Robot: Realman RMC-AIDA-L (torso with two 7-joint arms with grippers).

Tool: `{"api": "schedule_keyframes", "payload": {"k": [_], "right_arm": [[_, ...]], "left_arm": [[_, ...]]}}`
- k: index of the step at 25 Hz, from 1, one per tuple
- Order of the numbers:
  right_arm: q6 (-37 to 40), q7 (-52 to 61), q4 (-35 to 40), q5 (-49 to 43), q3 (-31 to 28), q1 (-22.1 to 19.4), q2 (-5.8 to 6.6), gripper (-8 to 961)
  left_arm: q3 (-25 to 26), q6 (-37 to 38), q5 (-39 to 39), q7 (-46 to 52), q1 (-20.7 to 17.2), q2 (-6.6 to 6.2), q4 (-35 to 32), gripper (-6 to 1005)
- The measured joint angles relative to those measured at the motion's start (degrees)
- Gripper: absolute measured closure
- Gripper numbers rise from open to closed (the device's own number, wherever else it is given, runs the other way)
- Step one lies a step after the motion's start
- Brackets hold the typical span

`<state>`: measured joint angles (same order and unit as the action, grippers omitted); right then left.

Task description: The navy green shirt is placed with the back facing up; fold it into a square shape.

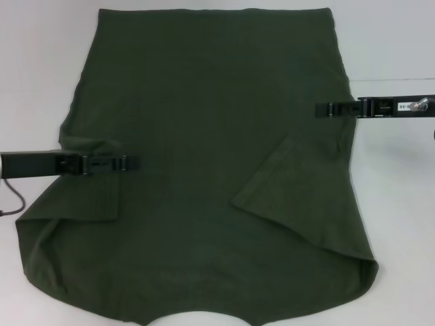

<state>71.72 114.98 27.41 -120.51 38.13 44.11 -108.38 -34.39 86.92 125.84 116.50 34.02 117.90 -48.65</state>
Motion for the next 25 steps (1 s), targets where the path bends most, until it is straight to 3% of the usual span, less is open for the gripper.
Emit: {"api": "schedule_keyframes", "payload": {"k": [10, 12, 14, 25], "right_arm": [[0.6, -0.9, 2.7, 0.0, 2.5, 0.9, 0.32, 224], [0.8, -1.1, 3.3, 0.0, 2.9, 1.0, 0.43, 48], [1.3, -1.2, 3.6, 0.0, 3.1, 1.0, 0.53, 41], [8.6, 4.8, 3.1, -0.9, 3.3, 0.1, 0.64, 28]], "left_arm": [[9.3, 7.0, 9.8, 7.4, -0.1, -1.86, -0.8, 92], [11.8, 7.9, 12.5, 8.5, -0.1, -2.28, -1.2, 92], [13.4, 8.4, 14.6, 9.3, -0.2, -2.57, -1.6, 92], [13.7, 9.7, 20.2, 10.5, 0.7, -3.75, -3.5, 91]]}}
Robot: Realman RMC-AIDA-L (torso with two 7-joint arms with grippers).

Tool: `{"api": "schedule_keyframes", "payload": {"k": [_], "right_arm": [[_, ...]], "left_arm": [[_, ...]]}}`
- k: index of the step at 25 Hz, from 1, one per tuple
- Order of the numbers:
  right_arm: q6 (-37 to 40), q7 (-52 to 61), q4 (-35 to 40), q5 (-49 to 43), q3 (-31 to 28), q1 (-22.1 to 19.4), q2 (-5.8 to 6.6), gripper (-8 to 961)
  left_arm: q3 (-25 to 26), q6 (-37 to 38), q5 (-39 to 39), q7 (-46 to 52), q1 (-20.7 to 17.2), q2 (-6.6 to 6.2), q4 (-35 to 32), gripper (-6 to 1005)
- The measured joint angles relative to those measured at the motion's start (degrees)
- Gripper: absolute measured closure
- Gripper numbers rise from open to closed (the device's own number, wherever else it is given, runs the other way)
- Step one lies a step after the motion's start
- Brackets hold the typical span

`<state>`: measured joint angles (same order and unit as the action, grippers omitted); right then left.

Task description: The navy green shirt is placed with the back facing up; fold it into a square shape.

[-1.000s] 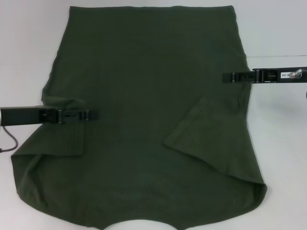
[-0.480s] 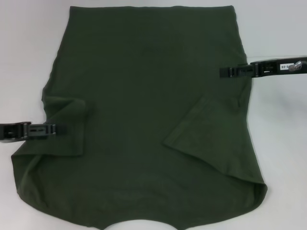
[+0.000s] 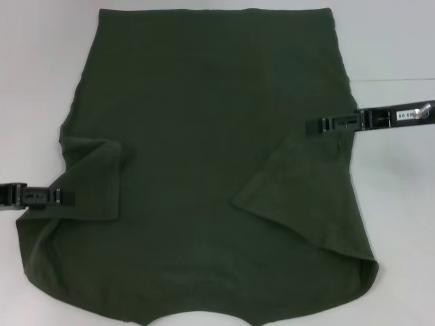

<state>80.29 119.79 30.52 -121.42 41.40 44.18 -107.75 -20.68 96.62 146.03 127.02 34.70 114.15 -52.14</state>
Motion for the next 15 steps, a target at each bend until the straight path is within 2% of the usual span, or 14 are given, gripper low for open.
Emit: {"api": "schedule_keyframes", "payload": {"k": [9, 15], "right_arm": [[3.6, 7.2, -0.2, -1.0, -0.7, -3.2, -0.15, 28], [6.4, 8.0, 0.4, -1.1, -4.5, -5.4, 0.22, 28]], "left_arm": [[-0.6, -1.0, 4.5, 1.1, -0.2, 0.28, 0.5, 92], [0.1, -0.7, 7.7, -0.1, 0.2, -0.33, 0.0, 94]]}}
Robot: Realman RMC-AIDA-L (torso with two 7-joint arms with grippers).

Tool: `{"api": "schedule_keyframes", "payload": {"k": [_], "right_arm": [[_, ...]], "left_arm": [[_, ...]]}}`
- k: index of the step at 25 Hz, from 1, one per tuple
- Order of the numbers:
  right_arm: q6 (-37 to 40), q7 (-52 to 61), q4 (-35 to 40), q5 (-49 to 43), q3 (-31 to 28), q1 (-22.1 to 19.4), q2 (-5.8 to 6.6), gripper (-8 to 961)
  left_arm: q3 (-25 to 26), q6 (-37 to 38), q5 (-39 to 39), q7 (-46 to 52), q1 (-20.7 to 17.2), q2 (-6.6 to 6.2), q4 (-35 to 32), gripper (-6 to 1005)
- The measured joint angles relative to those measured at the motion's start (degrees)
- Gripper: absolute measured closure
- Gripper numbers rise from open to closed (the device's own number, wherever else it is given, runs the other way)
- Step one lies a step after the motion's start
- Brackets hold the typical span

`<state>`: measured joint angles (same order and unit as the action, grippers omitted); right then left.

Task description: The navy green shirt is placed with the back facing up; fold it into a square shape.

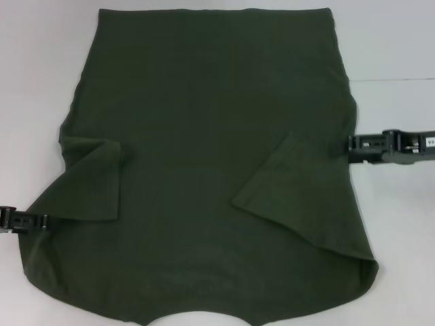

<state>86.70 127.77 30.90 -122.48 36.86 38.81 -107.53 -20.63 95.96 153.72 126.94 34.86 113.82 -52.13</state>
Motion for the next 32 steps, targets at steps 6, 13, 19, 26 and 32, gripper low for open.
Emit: {"api": "schedule_keyframes", "payload": {"k": [6, 13, 19, 26, 32], "right_arm": [[-2.1, -0.7, -2.3, -3.0, 1.9, 0.8, 0.10, 28], [-0.8, -1.2, -2.0, -3.1, 3.0, 0.5, 1.23, 28], [0.6, -2.3, -1.9, -4.0, 4.0, 0.4, 1.40, 29], [0.3, -3.8, -1.8, -5.5, 4.5, 0.7, 1.44, 29], [-0.2, -4.7, -1.8, -6.0, 4.6, 0.8, 1.37, 29]], "left_arm": [[-0.7, 0.2, 0.7, 0.2, 0.5, -0.08, 0.3, 96], [-0.1, -0.7, 3.5, 2.7, 0.6, -0.19, 0.0, 99], [0.4, -2.0, 4.1, 4.2, 0.0, -0.11, 0.9, 101], [0.6, -3.7, 4.6, 5.5, -0.5, 0.24, 1.6, 103], [0.3, -3.8, 4.8, 7.0, -0.2, 0.23, 2.5, 105]]}}
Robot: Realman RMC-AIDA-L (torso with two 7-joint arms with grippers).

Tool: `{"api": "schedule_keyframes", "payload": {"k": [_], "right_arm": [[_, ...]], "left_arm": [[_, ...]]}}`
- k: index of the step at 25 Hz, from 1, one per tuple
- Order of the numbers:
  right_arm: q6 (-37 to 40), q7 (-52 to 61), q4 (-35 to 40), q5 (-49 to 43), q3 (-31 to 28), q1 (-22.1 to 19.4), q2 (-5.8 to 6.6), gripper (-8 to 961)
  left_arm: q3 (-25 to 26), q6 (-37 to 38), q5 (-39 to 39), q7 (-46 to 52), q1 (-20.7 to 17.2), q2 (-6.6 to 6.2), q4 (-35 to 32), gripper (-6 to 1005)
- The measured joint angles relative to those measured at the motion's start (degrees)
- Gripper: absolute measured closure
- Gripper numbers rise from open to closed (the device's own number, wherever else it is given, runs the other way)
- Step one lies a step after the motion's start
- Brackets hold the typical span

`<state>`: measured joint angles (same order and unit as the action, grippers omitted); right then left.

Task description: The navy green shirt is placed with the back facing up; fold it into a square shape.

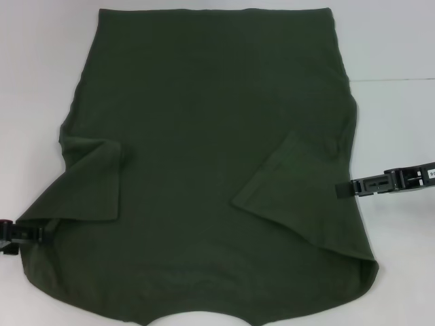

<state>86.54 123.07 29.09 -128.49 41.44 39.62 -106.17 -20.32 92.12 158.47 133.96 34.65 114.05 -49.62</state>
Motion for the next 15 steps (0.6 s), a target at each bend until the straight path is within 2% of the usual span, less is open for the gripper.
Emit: {"api": "schedule_keyframes", "payload": {"k": [15], "right_arm": [[-1.5, -1.4, 0.0, -0.1, 0.0, 0.2, -0.09, 29]], "left_arm": [[-0.7, -1.9, 2.1, 2.4, 0.8, -0.40, 0.8, 110]]}}
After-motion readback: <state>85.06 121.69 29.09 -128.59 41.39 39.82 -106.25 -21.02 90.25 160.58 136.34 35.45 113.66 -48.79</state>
